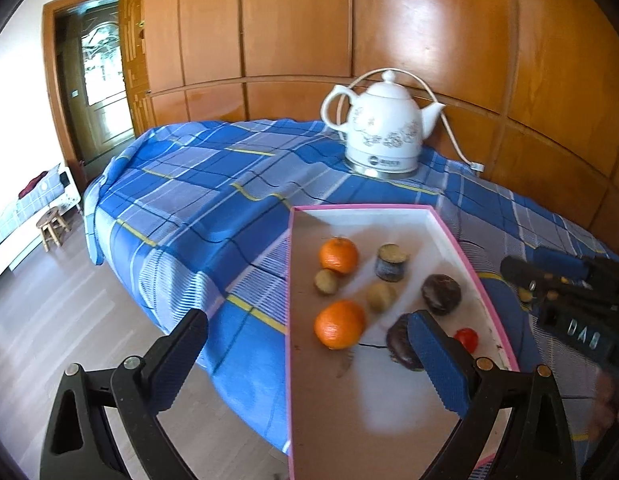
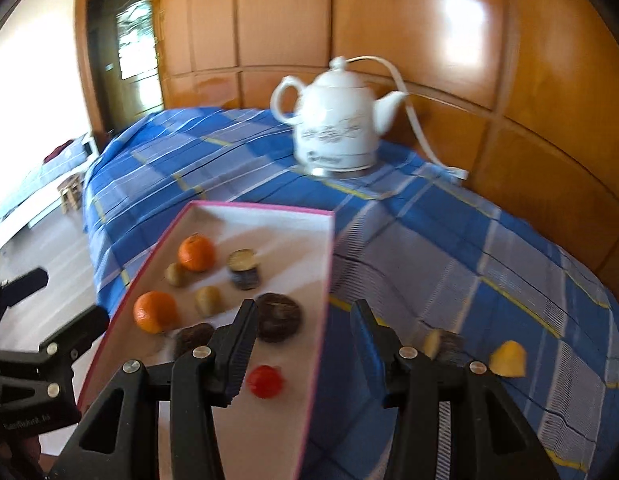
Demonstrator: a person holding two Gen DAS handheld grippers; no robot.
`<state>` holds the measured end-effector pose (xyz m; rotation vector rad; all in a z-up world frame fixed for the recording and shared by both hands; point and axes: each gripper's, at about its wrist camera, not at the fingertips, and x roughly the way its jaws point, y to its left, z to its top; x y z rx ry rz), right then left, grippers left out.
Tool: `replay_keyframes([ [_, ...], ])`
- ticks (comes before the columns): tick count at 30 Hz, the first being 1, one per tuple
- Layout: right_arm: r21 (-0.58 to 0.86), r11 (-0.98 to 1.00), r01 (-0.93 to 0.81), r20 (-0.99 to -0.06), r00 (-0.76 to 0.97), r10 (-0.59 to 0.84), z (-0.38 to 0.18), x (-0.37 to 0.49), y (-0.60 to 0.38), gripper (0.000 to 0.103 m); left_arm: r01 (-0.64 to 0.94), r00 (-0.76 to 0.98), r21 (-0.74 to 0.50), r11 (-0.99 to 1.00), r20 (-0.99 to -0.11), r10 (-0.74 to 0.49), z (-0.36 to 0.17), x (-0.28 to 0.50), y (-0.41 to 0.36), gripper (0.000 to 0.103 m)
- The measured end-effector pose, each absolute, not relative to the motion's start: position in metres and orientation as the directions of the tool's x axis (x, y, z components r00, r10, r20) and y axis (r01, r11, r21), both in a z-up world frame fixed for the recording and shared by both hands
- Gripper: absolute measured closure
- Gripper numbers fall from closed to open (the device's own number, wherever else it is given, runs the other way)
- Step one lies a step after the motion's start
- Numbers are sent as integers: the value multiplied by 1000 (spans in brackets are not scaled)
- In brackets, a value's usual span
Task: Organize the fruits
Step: 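Carry the dark round cake into the tray with the right gripper and release, then move the right gripper toward the yellow wedge while left gripper reaches the dark wooden cylinder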
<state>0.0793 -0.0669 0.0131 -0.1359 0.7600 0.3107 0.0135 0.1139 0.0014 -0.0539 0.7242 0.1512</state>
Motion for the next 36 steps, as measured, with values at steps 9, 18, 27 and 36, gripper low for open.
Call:
replay_keyframes([
  [9,-13,972,-234,-659,734,167,30,78,-101,55,-90,747,20,996,-660,81,5,15,88,2],
  [18,-42,981,-191,-613,780,126,41,66,-119,55,-47,755,35,998,-653,58,11,16,70,1],
  [27,-28,998,-65,-580,814,36,48,58,-161,54,35,758,37,999,-653,-2,15,20,45,1],
  [36,-11,1000,9,-580,814,-14,48,57,-190,55,124,754,39,992,-653,-69,18,24,16,1],
])
